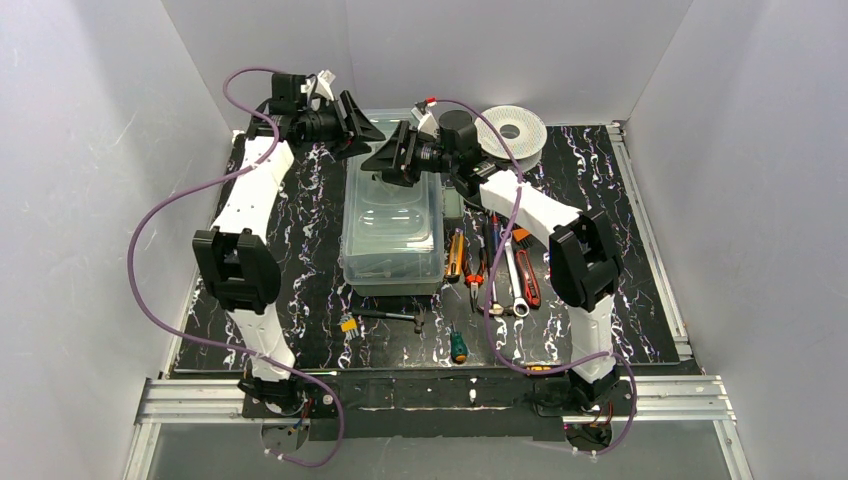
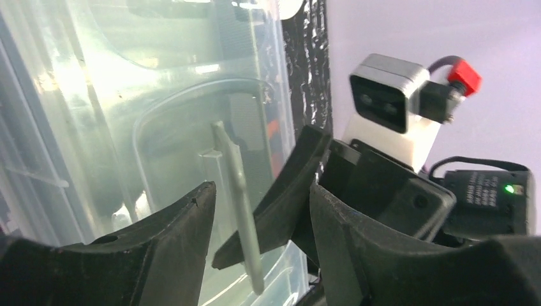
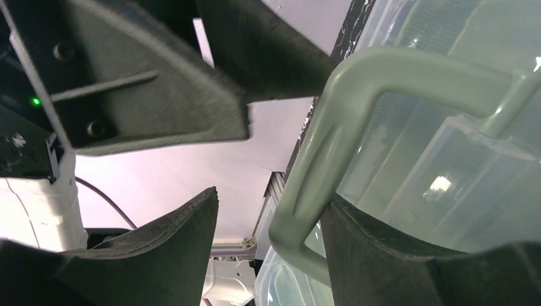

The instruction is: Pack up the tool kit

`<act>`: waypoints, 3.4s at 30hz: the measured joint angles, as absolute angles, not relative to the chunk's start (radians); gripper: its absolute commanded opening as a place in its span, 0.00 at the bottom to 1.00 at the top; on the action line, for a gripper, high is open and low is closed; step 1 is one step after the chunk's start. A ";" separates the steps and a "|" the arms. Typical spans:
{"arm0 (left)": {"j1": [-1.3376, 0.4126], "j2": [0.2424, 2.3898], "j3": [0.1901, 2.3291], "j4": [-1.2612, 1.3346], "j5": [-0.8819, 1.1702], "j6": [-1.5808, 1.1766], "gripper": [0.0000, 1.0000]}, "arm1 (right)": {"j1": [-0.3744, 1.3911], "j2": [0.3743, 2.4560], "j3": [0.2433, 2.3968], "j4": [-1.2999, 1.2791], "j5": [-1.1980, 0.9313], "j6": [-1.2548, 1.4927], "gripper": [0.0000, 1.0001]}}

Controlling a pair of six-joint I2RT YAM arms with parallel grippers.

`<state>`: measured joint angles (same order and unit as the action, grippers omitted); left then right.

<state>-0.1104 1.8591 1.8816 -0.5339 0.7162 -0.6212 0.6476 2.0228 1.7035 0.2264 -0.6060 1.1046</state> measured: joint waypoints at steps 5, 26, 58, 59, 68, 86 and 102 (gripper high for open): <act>-0.115 1.935 1.988 -0.669 0.663 -0.550 0.43 | 0.650 2.013 1.703 0.202 -0.606 1.077 0.67; -0.178 1.960 2.048 -0.800 0.603 -0.489 0.00 | 0.650 1.991 1.703 0.146 -0.603 1.016 0.69; -0.008 2.016 2.206 -0.837 0.768 -0.570 0.00 | 0.454 1.818 1.553 -0.334 -0.160 0.656 0.68; 0.000 2.016 2.201 -0.829 0.781 -0.577 0.00 | 0.454 1.850 1.592 -0.360 -0.150 0.645 0.68; 0.079 2.016 2.074 -0.666 0.937 -0.651 0.00 | 0.453 2.135 1.919 -0.452 -0.083 0.550 0.60; 0.336 1.918 1.809 -0.443 1.068 -0.712 0.00 | 0.444 2.297 2.052 -0.426 -0.114 0.544 0.01; 0.476 1.968 2.092 -0.871 0.802 -0.362 0.96 | 0.419 2.283 2.030 -0.427 -0.175 0.515 0.01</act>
<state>0.4763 1.9678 2.0918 -0.8711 0.8017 -0.3622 0.4187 2.2829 2.0304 -0.4271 -0.1749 0.5148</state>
